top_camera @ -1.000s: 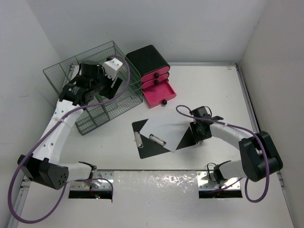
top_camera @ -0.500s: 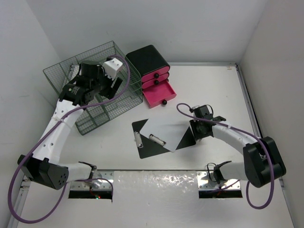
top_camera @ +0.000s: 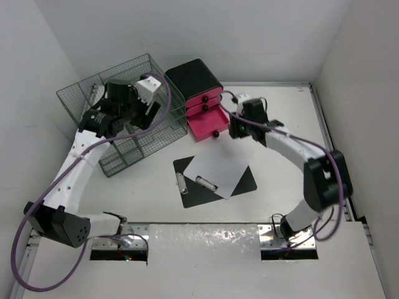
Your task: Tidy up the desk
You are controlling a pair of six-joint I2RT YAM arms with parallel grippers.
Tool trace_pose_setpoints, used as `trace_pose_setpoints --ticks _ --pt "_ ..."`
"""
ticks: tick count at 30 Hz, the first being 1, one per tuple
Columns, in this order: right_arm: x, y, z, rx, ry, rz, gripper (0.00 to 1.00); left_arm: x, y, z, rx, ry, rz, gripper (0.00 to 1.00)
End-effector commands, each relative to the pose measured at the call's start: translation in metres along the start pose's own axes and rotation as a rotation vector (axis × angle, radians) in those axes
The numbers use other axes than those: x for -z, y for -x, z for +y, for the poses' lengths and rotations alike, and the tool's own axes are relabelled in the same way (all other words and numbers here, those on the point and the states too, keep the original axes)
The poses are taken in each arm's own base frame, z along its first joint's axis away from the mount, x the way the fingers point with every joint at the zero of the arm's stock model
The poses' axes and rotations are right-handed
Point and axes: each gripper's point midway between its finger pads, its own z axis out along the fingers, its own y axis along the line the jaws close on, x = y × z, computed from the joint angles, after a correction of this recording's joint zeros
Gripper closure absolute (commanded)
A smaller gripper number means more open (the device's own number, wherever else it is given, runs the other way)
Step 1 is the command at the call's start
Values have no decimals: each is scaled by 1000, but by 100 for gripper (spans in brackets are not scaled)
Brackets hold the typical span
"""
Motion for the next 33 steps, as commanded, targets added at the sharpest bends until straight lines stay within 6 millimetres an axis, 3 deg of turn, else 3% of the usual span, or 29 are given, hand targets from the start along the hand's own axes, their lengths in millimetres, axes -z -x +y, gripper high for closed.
trace_pose_setpoints --ticks 1,4,9,16,21,24,25,27,33 --pt "-32 101 32 22 115 -222 100 7 12 4 -13 19 -36 30" --pt "-66 122 44 28 124 -224 100 7 9 10 -13 48 -12 30" --pt "-99 130 50 -20 91 -198 99 4 3 11 -11 57 1 30" --pt "-119 115 53 6 25 -174 99 1 2 11 -9 60 2 30" --pt "-134 92 44 15 -29 -112 98 1 3 11 -9 61 0 30" --pt "-148 84 42 24 -44 -72 94 0 2 11 -9 58 3 30" --pt "-151 81 43 28 -44 -60 86 0 1 10 -9 58 6 30" --pt "-157 78 41 31 -50 -43 80 0 0 11 -9 60 7 30" --pt "-157 86 46 36 -22 -64 57 2 -2 11 -11 65 10 29"
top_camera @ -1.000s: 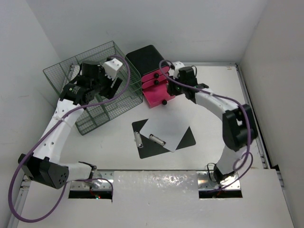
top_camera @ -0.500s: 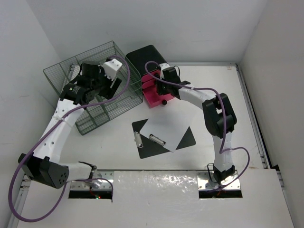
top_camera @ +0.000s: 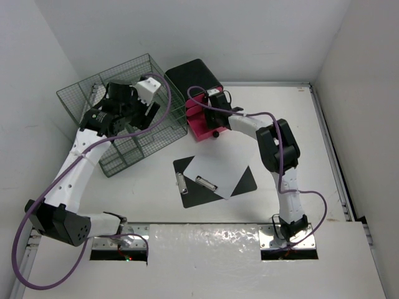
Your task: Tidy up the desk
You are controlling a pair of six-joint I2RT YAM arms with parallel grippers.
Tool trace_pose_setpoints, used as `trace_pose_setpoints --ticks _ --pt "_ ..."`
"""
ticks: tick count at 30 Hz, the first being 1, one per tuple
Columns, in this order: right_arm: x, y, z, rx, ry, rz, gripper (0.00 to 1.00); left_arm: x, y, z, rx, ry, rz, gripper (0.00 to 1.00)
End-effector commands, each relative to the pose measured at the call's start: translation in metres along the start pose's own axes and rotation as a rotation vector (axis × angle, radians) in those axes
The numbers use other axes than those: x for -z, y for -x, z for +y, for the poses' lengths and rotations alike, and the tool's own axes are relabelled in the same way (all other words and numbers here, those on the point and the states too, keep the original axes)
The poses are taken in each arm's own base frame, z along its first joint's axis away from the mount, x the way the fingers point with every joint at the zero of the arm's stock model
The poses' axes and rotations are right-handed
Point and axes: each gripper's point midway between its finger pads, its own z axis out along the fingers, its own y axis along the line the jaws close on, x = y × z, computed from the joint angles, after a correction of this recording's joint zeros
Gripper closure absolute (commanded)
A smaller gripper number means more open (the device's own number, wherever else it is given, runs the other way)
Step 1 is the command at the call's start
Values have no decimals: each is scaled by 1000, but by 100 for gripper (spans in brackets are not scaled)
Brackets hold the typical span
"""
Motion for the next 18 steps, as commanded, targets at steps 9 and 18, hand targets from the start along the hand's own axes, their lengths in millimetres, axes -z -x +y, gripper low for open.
trace_pose_setpoints --ticks 9,18 --pt "35 72 15 27 70 -158 31 6 10 5 -1 25 -48 29" --pt "104 49 3 -21 63 -273 35 10 10 6 2 32 -49 29"
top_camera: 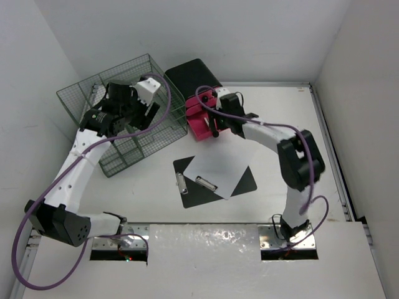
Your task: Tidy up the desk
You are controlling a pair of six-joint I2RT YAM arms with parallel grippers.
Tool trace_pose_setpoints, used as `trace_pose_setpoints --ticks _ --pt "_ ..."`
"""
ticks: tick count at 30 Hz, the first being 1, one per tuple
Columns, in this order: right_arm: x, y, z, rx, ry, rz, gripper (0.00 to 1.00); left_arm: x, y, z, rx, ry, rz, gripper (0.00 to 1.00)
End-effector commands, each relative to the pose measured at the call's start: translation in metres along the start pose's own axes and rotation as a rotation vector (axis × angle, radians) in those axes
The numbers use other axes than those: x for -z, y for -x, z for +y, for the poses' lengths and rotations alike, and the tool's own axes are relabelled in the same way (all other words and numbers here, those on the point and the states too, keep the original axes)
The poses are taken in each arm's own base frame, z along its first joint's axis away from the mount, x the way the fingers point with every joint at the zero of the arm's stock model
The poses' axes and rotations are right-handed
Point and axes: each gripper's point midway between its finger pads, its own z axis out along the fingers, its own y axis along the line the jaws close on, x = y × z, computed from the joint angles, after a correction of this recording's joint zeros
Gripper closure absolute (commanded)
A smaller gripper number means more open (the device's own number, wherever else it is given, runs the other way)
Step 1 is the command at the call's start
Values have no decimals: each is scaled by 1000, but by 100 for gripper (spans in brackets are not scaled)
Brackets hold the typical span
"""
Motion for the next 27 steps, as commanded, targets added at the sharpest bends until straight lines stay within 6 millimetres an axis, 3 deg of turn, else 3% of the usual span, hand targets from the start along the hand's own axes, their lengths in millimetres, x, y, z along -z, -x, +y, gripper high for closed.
trace_pose_setpoints --ticks 1,2,4,7,8,14,24,27 --pt "42 40 4 -49 21 -208 37 9 12 5 2 21 -57 29" --pt "44 19 2 -58 17 -182 38 9 12 4 3 20 -56 29" --pt "52 19 3 -74 30 -214 44 8 15 4 4 16 -66 29" --pt "42 -12 6 -89 46 -150 56 8 17 4 7 12 -72 29" --pt "34 -22 5 -95 45 -121 66 8 17 4 7 13 -74 29" --pt "18 -42 10 -191 56 -102 80 13 14 5 5 23 -63 29" --pt "-19 -41 9 -257 33 -117 84 11 10 5 -1 27 -50 29" --pt "-26 -32 10 -273 35 -149 84 11 8 6 -3 30 -45 29"
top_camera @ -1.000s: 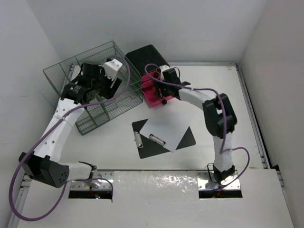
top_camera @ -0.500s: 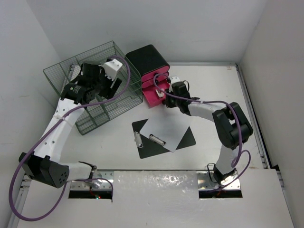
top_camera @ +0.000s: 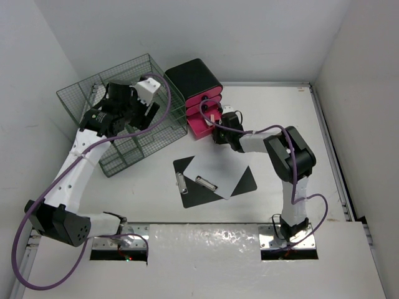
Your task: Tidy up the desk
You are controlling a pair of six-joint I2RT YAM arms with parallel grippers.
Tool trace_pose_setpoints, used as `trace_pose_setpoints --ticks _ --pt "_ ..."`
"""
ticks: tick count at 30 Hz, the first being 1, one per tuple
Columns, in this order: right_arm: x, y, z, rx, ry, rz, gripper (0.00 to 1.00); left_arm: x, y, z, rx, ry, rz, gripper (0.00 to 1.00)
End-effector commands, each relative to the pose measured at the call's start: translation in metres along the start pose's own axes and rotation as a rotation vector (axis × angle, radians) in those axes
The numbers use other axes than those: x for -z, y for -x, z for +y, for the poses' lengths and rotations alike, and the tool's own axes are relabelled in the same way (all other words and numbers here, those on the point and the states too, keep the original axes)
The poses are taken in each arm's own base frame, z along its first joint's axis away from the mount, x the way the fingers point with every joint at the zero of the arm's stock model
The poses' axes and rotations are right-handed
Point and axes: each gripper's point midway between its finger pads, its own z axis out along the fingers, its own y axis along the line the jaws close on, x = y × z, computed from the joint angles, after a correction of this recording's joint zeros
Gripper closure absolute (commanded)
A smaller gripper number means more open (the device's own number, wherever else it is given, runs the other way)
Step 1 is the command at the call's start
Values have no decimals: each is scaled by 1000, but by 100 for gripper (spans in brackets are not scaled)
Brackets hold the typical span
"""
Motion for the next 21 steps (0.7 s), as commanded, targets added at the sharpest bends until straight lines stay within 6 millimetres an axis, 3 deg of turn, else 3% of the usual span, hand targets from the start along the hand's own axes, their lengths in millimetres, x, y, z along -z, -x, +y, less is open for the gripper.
trace_pose_setpoints --ticks 1,7,9,15,21 --pt "-6 51 14 -46 28 -152 83 10 8 6 -4 29 -46 29" --pt "-13 81 17 -52 20 -241 82 8 5 6 -9 31 -30 29" --pt "-24 80 16 -57 14 -241 82 7 6 6 -9 29 -34 29" --pt "-52 102 30 -95 71 -316 83 5 6 5 -8 27 -28 29" --pt "-62 115 33 -97 85 -367 85 2 2 4 -14 23 -13 29"
